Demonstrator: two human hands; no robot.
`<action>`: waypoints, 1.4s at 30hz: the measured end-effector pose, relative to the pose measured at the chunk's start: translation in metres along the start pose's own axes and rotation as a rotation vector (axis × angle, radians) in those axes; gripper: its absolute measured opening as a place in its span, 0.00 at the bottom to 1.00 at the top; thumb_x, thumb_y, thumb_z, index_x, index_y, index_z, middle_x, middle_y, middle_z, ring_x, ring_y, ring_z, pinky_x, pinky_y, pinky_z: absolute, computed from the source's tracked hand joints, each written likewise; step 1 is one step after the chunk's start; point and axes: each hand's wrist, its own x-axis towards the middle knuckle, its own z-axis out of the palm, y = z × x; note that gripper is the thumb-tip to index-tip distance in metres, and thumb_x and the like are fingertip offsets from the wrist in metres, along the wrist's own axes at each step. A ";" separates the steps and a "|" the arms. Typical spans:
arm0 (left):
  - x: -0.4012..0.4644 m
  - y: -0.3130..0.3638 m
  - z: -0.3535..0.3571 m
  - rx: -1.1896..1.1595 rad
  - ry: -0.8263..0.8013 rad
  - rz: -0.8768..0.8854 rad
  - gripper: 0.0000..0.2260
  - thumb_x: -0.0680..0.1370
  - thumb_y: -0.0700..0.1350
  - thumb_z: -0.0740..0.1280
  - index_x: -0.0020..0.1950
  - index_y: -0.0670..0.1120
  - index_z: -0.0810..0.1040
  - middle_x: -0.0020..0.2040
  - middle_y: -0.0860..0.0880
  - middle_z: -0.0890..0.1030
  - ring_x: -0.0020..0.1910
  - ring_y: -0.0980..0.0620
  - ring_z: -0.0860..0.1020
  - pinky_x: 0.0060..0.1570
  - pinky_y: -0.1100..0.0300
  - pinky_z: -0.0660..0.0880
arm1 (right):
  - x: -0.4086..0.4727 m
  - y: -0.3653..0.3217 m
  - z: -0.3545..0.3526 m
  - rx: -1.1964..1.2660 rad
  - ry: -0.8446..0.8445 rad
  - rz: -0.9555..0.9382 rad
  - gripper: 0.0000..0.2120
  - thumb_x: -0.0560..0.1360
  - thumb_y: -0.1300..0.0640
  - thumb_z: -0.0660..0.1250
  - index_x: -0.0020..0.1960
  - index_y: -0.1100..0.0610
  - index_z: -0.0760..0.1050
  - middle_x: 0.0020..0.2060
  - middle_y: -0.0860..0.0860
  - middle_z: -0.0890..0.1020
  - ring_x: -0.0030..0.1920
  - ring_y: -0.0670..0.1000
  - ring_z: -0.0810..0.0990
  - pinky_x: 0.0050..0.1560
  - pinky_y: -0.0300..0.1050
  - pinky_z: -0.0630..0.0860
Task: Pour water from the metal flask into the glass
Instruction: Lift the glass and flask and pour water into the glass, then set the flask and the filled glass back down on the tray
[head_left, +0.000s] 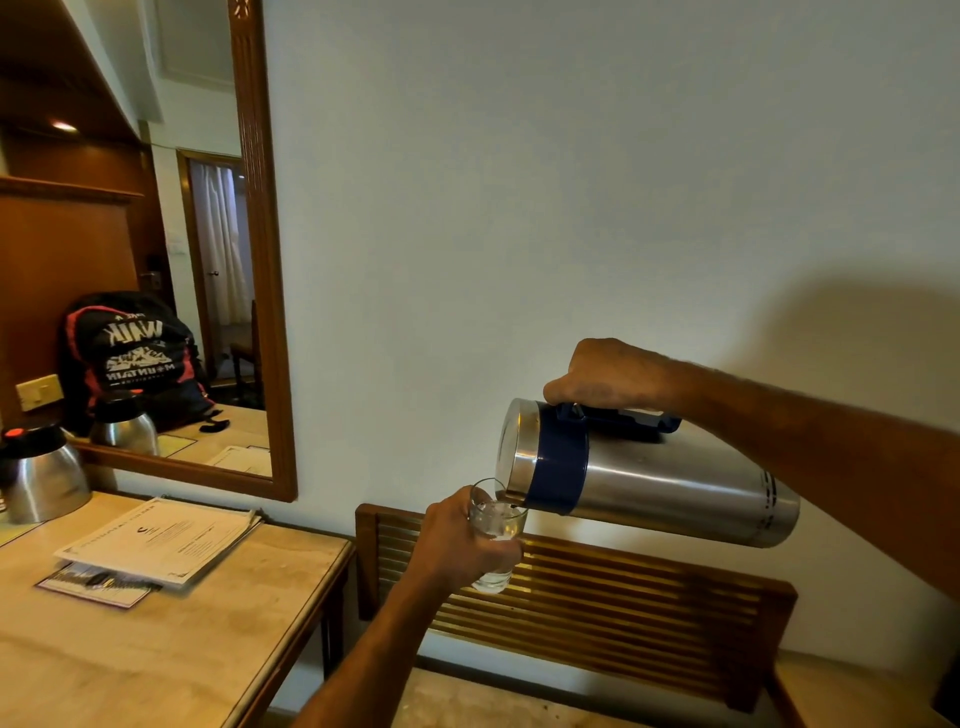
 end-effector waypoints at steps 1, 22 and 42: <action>0.000 -0.001 0.000 0.002 -0.001 0.003 0.28 0.58 0.64 0.74 0.54 0.55 0.76 0.46 0.58 0.81 0.45 0.52 0.82 0.40 0.68 0.79 | 0.000 0.000 0.001 0.004 -0.004 0.002 0.17 0.64 0.41 0.68 0.32 0.55 0.76 0.27 0.50 0.76 0.30 0.48 0.74 0.33 0.44 0.68; -0.008 -0.022 0.015 -0.130 -0.034 0.000 0.24 0.59 0.54 0.81 0.53 0.58 0.80 0.45 0.59 0.86 0.46 0.62 0.83 0.39 0.70 0.79 | -0.055 0.089 0.084 0.821 0.174 0.218 0.13 0.65 0.48 0.69 0.26 0.55 0.78 0.15 0.46 0.66 0.18 0.48 0.61 0.20 0.38 0.57; -0.127 -0.329 0.217 -0.180 0.003 -0.669 0.26 0.59 0.33 0.83 0.49 0.53 0.80 0.46 0.51 0.85 0.44 0.54 0.82 0.38 0.65 0.76 | -0.139 0.226 0.503 1.513 0.309 0.801 0.27 0.78 0.62 0.54 0.21 0.52 0.72 0.19 0.48 0.71 0.22 0.49 0.71 0.21 0.40 0.66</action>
